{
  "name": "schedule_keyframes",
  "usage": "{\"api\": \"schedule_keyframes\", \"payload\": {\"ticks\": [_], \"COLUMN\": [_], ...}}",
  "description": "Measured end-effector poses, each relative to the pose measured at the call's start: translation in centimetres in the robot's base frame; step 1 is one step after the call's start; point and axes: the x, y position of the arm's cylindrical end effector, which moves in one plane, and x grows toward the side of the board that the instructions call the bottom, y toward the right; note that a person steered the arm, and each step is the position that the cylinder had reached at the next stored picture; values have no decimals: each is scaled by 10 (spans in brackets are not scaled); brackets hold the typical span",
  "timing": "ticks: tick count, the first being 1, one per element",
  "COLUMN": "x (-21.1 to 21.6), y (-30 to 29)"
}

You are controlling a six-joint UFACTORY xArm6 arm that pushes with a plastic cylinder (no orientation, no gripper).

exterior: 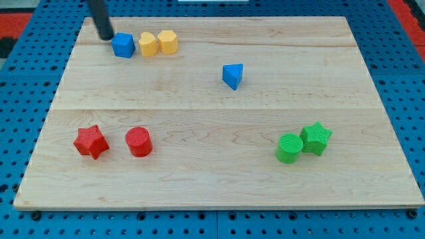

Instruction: Move the blue cube to the bottom of the blue triangle

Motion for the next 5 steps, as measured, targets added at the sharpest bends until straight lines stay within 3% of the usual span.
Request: {"api": "schedule_keyframes", "payload": {"ticks": [1,2,3,5], "x": [41,38,63,78], "y": [54,5,1,171]}}
